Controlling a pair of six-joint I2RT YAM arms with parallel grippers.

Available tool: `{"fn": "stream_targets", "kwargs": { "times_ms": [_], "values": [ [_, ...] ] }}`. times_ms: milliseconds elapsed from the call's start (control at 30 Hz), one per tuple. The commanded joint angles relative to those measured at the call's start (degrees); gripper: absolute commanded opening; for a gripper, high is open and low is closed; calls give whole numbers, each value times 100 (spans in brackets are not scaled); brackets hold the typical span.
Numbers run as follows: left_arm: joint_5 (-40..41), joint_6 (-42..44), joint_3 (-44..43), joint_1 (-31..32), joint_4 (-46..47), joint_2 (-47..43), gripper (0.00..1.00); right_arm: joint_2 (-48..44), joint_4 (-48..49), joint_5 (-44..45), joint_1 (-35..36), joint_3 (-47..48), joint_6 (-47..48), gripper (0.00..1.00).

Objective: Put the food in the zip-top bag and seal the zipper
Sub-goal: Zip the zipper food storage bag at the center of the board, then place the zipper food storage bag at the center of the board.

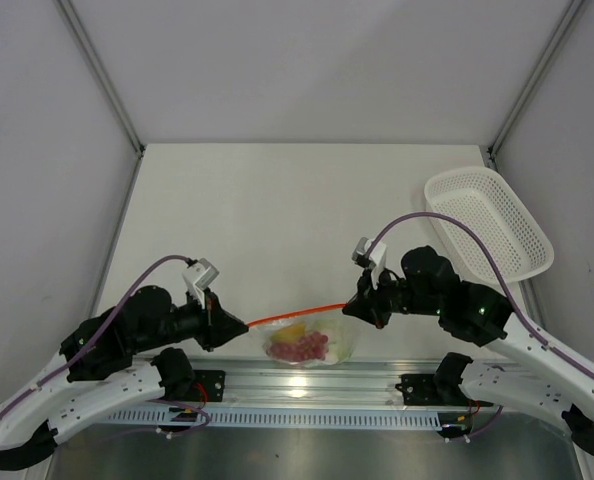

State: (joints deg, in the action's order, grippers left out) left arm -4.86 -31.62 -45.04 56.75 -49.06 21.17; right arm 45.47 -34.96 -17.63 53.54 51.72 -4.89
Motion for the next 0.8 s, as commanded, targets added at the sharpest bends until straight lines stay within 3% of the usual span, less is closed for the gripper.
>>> {"fn": "stream_targets", "kwargs": {
  "times_ms": [0, 67, 100, 133, 200, 400, 533, 767],
  "values": [
    [398, -275, -128, -41, -341, -16, 18, 5, 182, 163, -63, -13, -91, 0],
    [451, -301, -163, -33, -289, 89, 25, 84, 235, 181, -63, 4, -109, 0],
    [460, -301, -172, -41, -271, 124, 36, 93, 253, 198, -54, 13, -127, 0],
    [582, -293, -181, -41, -262, 185, 62, 128, 279, 198, -63, 48, -144, 0],
    [819, -292, -216, -41, -253, 238, 99, 207, 323, 225, -63, 74, -179, 0],
    [1742, -248, -699, -41, -683, 336, 99, 664, 402, 532, -80, 276, -188, 0],
    [2349, -266, -945, -41, -684, -94, 99, 1235, 569, 682, -335, 557, -319, 0],
    [1833, 59, -814, -41, -201, -842, 100, 2535, 1139, 410, -1528, 1234, -820, 0]
  ]
}}
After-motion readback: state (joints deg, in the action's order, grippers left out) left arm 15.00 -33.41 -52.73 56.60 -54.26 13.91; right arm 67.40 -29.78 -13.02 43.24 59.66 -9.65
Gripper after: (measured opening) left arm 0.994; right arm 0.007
